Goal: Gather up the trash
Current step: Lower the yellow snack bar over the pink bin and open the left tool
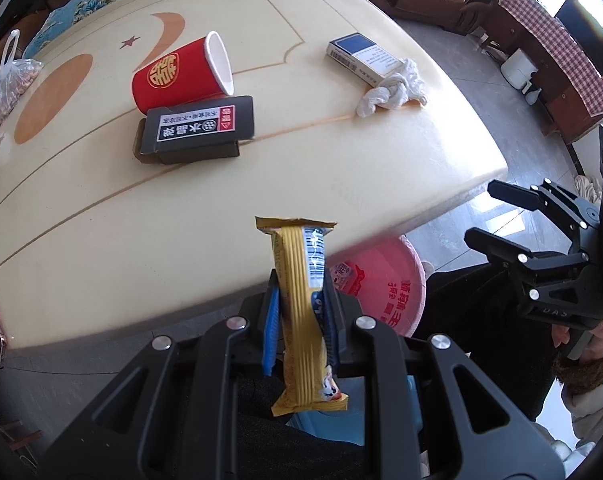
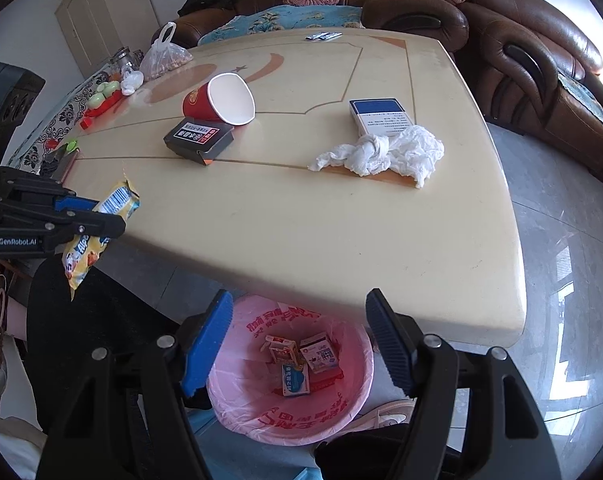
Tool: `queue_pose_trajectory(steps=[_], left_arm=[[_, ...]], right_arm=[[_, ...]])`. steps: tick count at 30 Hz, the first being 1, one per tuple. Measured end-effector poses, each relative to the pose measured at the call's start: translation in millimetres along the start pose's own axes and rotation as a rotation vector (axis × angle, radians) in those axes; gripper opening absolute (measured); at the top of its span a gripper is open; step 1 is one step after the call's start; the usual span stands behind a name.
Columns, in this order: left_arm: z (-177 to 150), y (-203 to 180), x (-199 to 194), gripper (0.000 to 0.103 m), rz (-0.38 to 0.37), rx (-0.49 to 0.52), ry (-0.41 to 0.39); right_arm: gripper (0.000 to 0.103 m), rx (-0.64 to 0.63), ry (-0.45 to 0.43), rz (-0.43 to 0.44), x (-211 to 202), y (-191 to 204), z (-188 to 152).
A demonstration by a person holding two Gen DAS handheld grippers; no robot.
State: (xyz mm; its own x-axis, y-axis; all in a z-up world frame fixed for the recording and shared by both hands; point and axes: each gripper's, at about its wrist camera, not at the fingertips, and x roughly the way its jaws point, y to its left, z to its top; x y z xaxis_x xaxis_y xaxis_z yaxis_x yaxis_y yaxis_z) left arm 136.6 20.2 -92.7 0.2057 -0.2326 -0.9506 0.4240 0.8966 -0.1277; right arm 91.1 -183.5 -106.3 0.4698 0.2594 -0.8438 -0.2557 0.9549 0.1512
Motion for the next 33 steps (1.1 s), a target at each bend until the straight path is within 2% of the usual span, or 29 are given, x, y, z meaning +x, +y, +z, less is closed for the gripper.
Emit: queue_pose_trajectory(steps=[5,14,22,31,32,33], left_arm=[[-21.9,-22.8,20.4,0.02,-0.007,0.027,0.026],[-53.3,-53.1,88.4,0.02,-0.029,0.068,0.108],[-61.2,-64.0,140.9,0.02,-0.076,0.091,0.169],[-66.8,-58.1,175.1,0.021,-0.07,0.094,0.237],[-66.9,-56.9,175.2,0.025,-0.068,0.095,0.237],[-66.3,-55.6,177.2,0.039,-0.069,0.095,0.239]], right_arm=[[0.068,0.002,0.027,0.019,12.6,1.8,-17.7],[0.068,-0.001,0.105,0.016,49.3,1.2,-57.3],[0.068,-0.035,0.195,0.005,86.5,4.7,-83.6],[0.068,-0.069,0.261,0.006,108.2,8.0,-92.0],[0.068,-0.071,0.265,0.006,109.4,8.2,-92.3],[0.068,-0.071,0.268,0.007,110.5,8.2,-92.5]])
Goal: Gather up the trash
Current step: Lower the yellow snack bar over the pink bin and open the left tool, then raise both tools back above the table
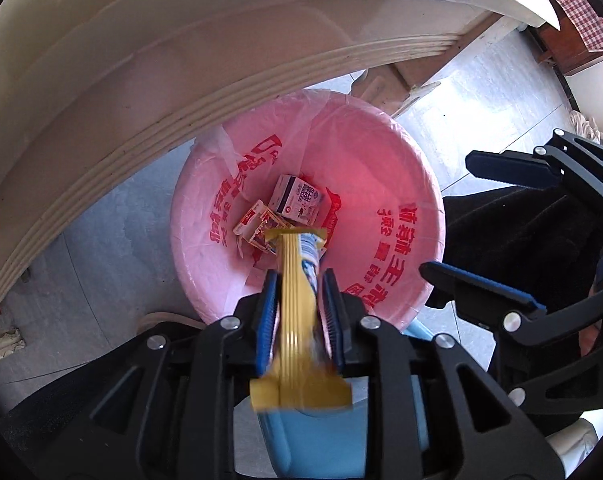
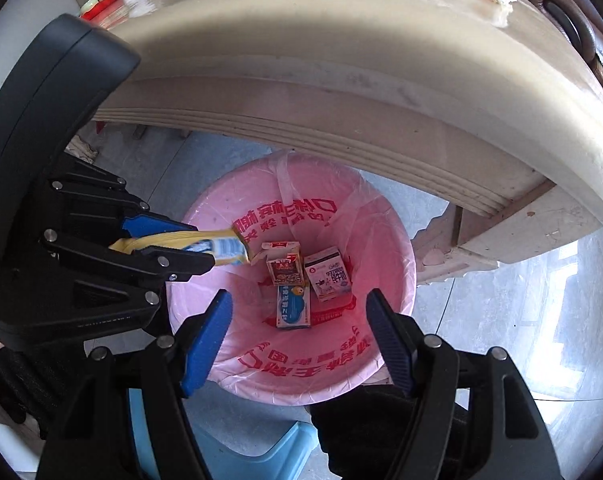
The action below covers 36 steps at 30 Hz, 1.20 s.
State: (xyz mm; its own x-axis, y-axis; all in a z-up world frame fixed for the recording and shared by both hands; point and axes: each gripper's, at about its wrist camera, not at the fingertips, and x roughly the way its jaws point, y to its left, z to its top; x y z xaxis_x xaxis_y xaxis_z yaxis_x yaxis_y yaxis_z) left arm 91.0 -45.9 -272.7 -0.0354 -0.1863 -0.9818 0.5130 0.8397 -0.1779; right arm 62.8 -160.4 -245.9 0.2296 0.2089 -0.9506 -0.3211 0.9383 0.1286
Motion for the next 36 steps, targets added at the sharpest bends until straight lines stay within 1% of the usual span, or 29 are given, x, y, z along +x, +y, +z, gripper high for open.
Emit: queue_pose_trajectory(steps=[1,3,8,12,15,17,19,21,22,24,26,27,29,31,33,35,36], left_arm=[[0.6,1.0,-1.2,0.049,-0.005,-0.003,-0.001],[1.4,1.2,-3.5,0.054,0.016,0.004,-0.022],[3.7,5.2,-6.5,0.058,0.014,-0.009,-0.02],[3.3,6.7,-9.7,0.058,0.016,-0.013,-0.021],[1.4,6.9,-16.3,0.06,0.039,-0.01,-0.033],[-1.5,8.0,-29.2,0.062,0.051,-0.011,-0.056],[-4.6,10.6,-47.3,0.064,0.062,-0.017,-0.089],[-8.9,13.0,-70.6,0.069,0.084,-0.027,-0.13],[-11.5,15.1,-84.6,0.07,0.096,-0.034,-0.153],[-15.5,19.3,-112.1,0.075,0.118,-0.044,-0.189],[-18.5,24.7,-141.8,0.076,0.154,-0.056,-0.23],[-18.2,27.9,-156.4,0.078,0.174,-0.063,-0.245],[-17.0,35.9,-185.5,0.081,0.195,-0.09,-0.27],[-13.3,42.8,-214.1,0.082,0.206,-0.111,-0.303],[-7.1,48.6,-241.8,0.088,0.222,-0.121,-0.327],[0.1,53.2,-267.1,0.088,0.248,-0.138,-0.353],[5.3,56.0,-278.6,0.088,0.248,-0.145,-0.358]], right_arm=[[0.068,0.0,0.003,0.001,1.0,-0.4,0.6],[0.069,0.005,0.003,0.004,1.3,-1.4,1.4],[0.069,0.006,0.007,0.006,4.6,-0.7,3.0],[0.069,-0.003,0.003,0.007,3.5,2.4,2.7],[0.069,-0.003,-0.014,0.013,-4.7,4.8,3.8],[0.069,0.008,-0.037,0.033,-13.9,3.7,4.5],[0.071,0.02,-0.067,0.06,-27.3,3.1,6.2],[0.076,0.028,-0.104,0.07,-43.5,4.2,8.5],[0.076,0.029,-0.122,0.069,-52.4,5.1,9.9],[0.076,0.028,-0.154,0.079,-71.7,6.5,13.0],[0.076,0.021,-0.197,0.081,-95.3,8.4,17.1],[0.077,0.012,-0.22,0.079,-108.0,9.1,19.4],[0.082,0.002,-0.266,0.062,-133.3,9.0,24.9],[0.09,0.0,-0.315,0.046,-159.9,6.9,33.2],[0.094,-0.002,-0.356,0.035,-186.0,2.5,43.7],[0.095,-0.008,-0.391,0.019,-210.9,-3.1,57.5],[0.096,-0.012,-0.408,0.011,-223.8,-4.9,64.4]])
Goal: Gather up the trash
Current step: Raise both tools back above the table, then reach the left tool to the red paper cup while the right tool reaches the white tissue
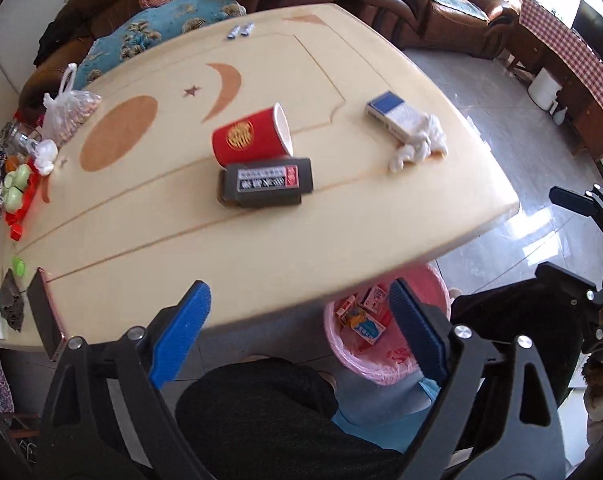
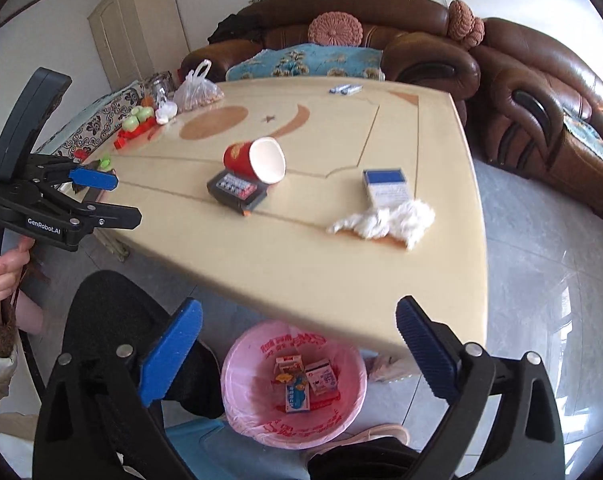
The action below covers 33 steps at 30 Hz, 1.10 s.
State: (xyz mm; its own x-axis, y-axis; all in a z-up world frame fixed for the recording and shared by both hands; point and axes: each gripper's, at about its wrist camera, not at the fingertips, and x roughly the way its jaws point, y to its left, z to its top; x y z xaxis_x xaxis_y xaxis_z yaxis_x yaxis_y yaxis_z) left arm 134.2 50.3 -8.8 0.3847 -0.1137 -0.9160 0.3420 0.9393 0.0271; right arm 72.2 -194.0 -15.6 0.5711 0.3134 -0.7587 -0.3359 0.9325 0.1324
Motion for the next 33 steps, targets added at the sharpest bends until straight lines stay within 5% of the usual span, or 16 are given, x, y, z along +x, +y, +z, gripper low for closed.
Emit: queue_pose_trajectory(steps=[12,33], left_arm=[[82.4,14.1,-26.4,0.089,0.083,0.023,-0.007],[135.6,13.8,64.8,0.089,0.142,0.069,0.12]], right_arm=[[0.096,-0.095,-0.125,-0.121,-48.6,-18.9,105.0],[0.096,-0.049,-0.016,-0.115,35.8,-58.7,115.6]])
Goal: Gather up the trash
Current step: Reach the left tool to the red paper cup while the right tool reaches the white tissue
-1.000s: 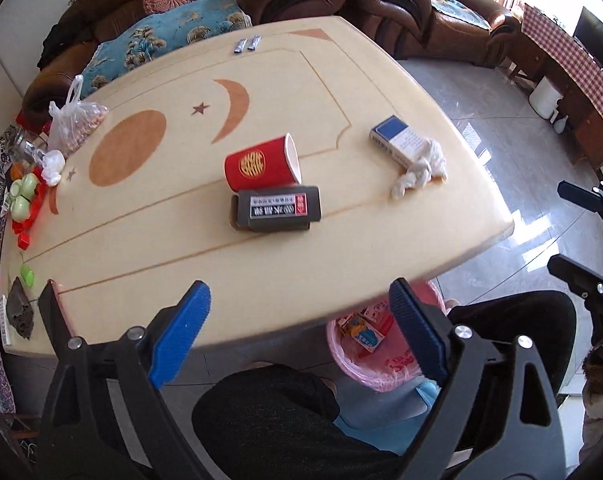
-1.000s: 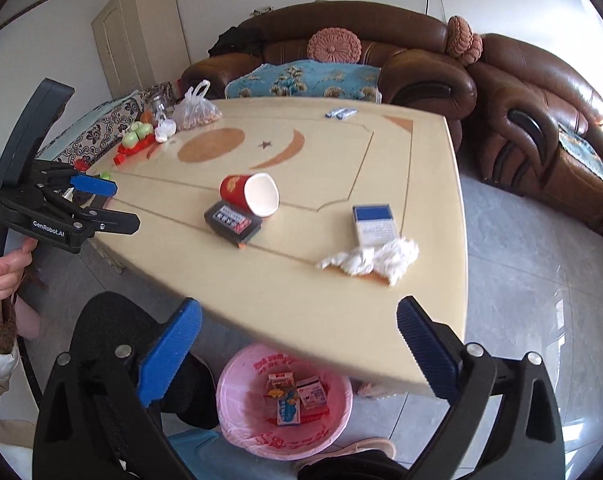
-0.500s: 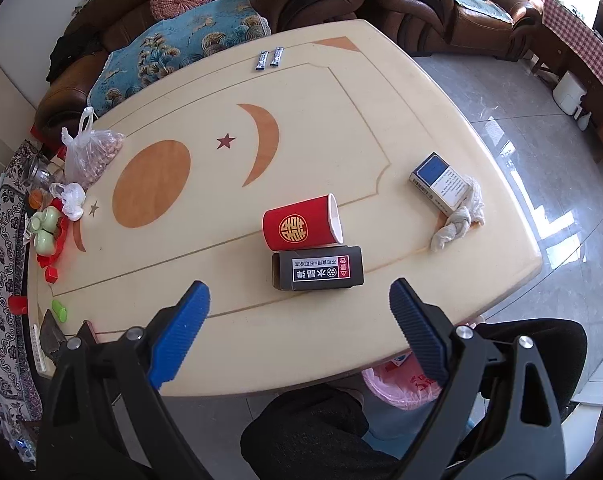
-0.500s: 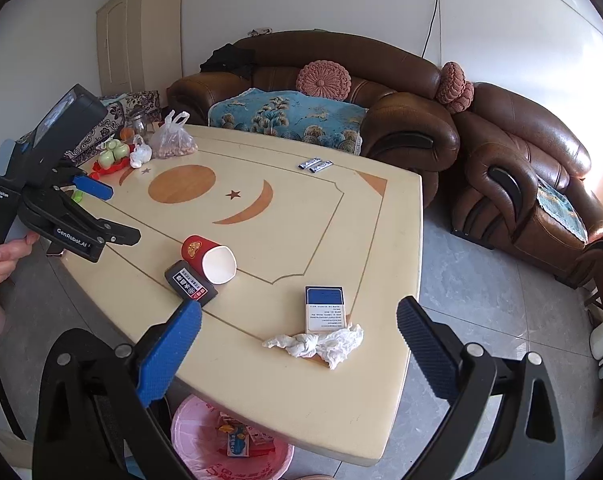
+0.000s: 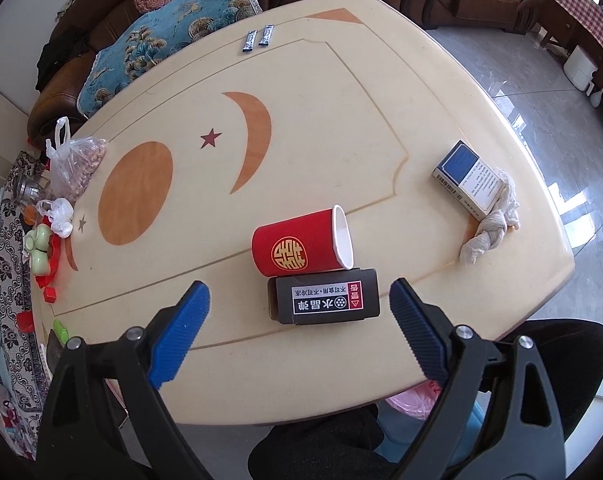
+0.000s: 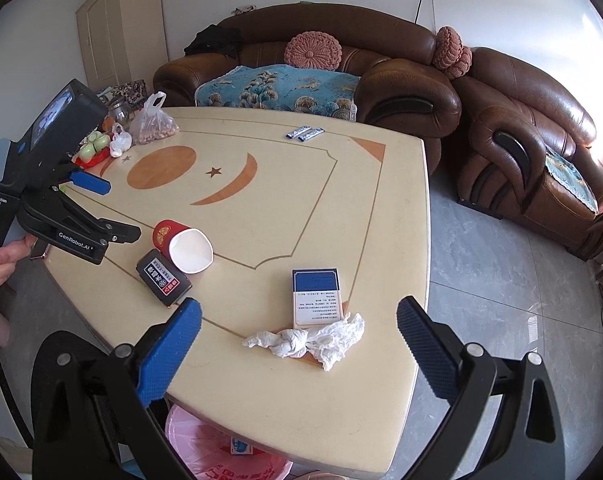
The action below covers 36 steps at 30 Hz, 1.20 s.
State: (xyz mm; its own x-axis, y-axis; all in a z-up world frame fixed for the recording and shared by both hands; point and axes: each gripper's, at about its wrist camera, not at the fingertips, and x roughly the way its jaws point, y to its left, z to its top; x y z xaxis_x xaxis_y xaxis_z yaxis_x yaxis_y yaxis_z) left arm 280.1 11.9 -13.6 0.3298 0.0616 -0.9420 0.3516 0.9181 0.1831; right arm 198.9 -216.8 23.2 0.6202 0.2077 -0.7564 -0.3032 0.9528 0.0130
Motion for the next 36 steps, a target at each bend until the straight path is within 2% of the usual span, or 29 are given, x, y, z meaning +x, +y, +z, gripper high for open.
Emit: queue_pose_trajectory(steps=[9,20,32,36], left_arm=[[7.5,-8.2,36.0,0.089,0.002,0.022,0.06],[18.7,-8.9,68.5,0.089,0.042,0.021,0.092],[28.0,-9.0,98.3,0.089,0.048,0.019,0.118],[28.2,-6.4,109.5,0.073,0.041,0.012,0.135]], right_arm=[[0.096,0.004,0.096,0.031,51.9,2.2,-24.2],[0.096,0.042,0.138,0.009,92.1,-3.9,-47.7],[0.096,0.134,0.206,0.054,149.8,-11.2,-73.4],[0.096,0.162,0.206,0.07,159.3,-13.5,-77.4]])
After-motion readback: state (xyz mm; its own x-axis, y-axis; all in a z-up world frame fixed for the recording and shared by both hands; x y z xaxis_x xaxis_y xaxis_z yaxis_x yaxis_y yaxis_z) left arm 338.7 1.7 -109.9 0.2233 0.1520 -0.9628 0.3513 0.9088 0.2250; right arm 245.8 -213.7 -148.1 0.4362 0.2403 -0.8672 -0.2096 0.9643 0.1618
